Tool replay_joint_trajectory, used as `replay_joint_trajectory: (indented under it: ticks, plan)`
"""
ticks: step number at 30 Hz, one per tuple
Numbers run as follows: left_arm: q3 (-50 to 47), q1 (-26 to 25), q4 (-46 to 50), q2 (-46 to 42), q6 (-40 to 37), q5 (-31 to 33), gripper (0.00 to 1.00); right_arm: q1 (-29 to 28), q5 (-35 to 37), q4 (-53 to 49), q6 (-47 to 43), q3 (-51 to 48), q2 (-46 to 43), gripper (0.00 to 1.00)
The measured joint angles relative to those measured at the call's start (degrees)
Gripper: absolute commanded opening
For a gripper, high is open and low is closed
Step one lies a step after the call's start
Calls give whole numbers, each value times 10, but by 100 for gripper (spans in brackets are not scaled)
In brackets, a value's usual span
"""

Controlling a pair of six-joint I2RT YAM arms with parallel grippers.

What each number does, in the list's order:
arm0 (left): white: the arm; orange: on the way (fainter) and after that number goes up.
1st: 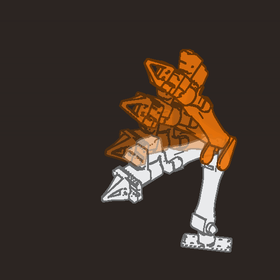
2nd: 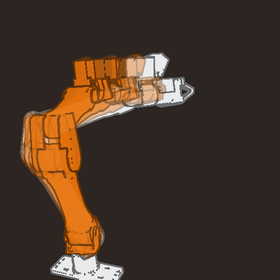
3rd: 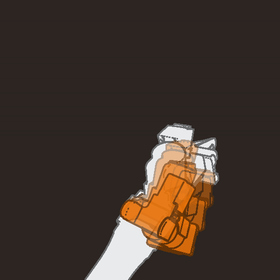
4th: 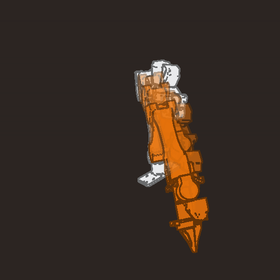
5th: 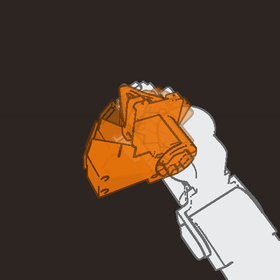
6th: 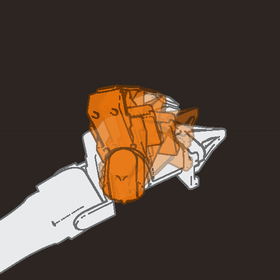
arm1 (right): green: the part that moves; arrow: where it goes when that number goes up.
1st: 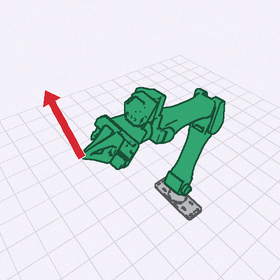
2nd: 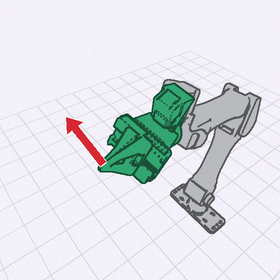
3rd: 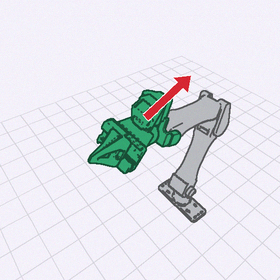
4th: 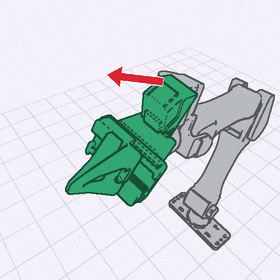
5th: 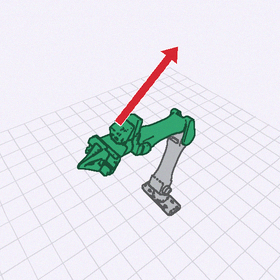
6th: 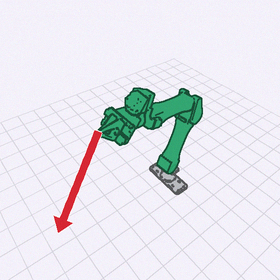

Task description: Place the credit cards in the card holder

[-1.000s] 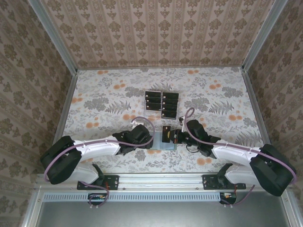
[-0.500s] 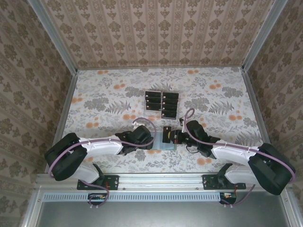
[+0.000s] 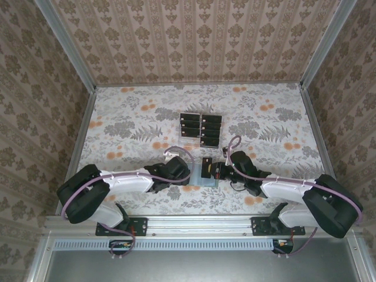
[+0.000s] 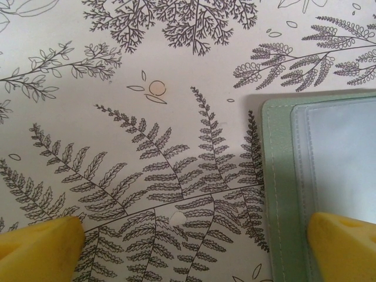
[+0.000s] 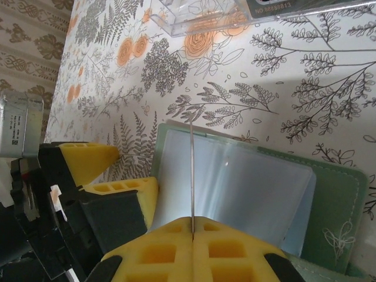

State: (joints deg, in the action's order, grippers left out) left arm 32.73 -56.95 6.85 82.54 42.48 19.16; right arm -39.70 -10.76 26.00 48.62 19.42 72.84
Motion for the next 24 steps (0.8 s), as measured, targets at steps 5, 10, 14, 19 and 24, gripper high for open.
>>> replay_joint_trajectory:
  ticks: [5,10,14,19,24]
  plan:
    - [-1,0,-1,0,10,4,100,-10,6,17,3,-4,10,0]
    - [-6,-4,-9,-1,20,12,100,-21,18,37,9,-4,23,0]
    - [-11,-5,-17,-2,28,18,100,-29,31,45,13,-4,36,0]
    - [-18,-5,-26,-7,34,20,100,-35,46,61,26,-11,51,0]
    - [-25,-8,-35,-10,39,24,100,-40,56,76,40,-13,62,0]
